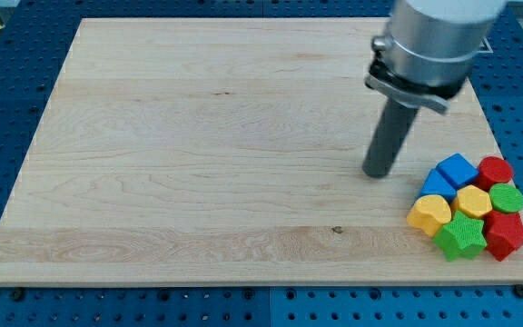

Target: Nudge the group of blocks a bit left

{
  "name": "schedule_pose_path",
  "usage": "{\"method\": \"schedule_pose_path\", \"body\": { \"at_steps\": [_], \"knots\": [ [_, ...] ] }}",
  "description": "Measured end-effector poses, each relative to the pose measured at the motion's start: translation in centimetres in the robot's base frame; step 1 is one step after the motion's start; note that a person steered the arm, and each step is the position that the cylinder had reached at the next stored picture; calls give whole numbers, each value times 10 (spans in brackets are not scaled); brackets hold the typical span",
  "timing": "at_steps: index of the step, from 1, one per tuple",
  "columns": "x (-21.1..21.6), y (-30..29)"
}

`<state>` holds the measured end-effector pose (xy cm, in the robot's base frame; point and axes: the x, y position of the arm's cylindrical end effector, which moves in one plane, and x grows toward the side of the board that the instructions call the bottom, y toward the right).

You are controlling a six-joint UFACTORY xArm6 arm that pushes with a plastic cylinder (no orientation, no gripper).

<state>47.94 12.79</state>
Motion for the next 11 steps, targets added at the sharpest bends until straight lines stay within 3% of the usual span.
{"method": "schedule_pose_path", "body": {
  "at_steps": [1, 2, 3, 5, 6, 8, 11],
  "knots": [
    [-44, 13],
    [-55, 61],
    [-49, 117],
    [21, 213],
    [41, 217],
    [122, 217],
    [123, 190]
  ]
}}
